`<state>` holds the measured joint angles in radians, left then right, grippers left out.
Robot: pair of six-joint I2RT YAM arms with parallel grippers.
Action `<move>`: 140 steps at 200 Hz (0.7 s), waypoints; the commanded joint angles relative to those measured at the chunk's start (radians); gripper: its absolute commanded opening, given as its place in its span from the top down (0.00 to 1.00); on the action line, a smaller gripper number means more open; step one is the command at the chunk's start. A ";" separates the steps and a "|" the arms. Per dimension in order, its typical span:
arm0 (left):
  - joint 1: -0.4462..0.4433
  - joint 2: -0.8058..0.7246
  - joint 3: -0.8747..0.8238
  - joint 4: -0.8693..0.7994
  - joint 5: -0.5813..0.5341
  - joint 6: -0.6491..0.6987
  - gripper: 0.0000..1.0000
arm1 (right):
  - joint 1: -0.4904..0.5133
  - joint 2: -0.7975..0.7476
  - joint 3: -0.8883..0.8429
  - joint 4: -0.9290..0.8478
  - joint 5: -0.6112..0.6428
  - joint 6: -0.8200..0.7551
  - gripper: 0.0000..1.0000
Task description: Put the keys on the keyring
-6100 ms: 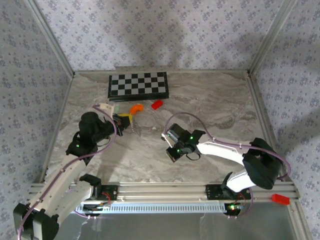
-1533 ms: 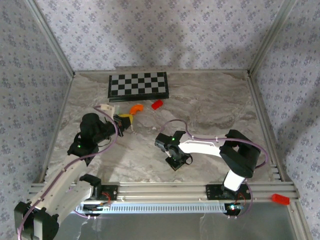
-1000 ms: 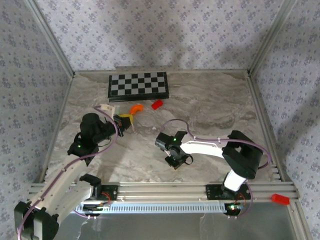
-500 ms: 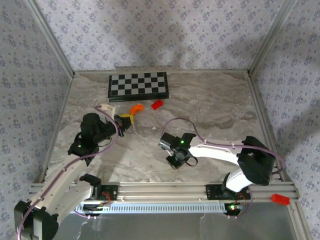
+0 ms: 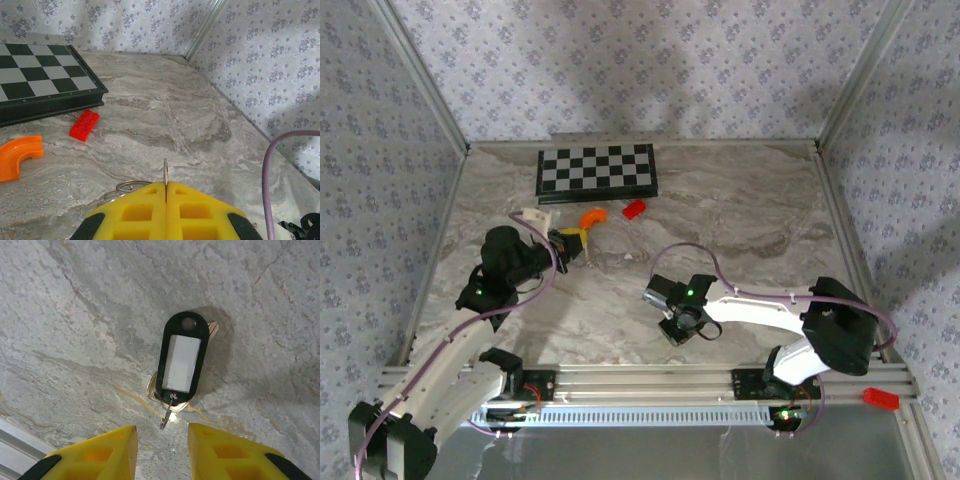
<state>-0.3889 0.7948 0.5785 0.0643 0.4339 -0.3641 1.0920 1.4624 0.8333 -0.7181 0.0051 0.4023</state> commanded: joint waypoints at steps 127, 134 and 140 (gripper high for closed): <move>-0.008 -0.003 0.008 0.045 0.016 0.013 1.00 | 0.000 0.049 0.000 0.009 -0.001 0.006 0.80; -0.008 -0.003 0.009 0.045 0.016 0.013 1.00 | -0.001 0.048 0.000 0.008 -0.001 0.004 0.80; -0.008 -0.003 0.009 0.045 0.016 0.013 1.00 | -0.001 0.049 0.002 0.006 0.000 0.004 0.81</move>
<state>-0.3889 0.7948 0.5785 0.0643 0.4339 -0.3641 1.0920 1.4998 0.8326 -0.6983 0.0044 0.4030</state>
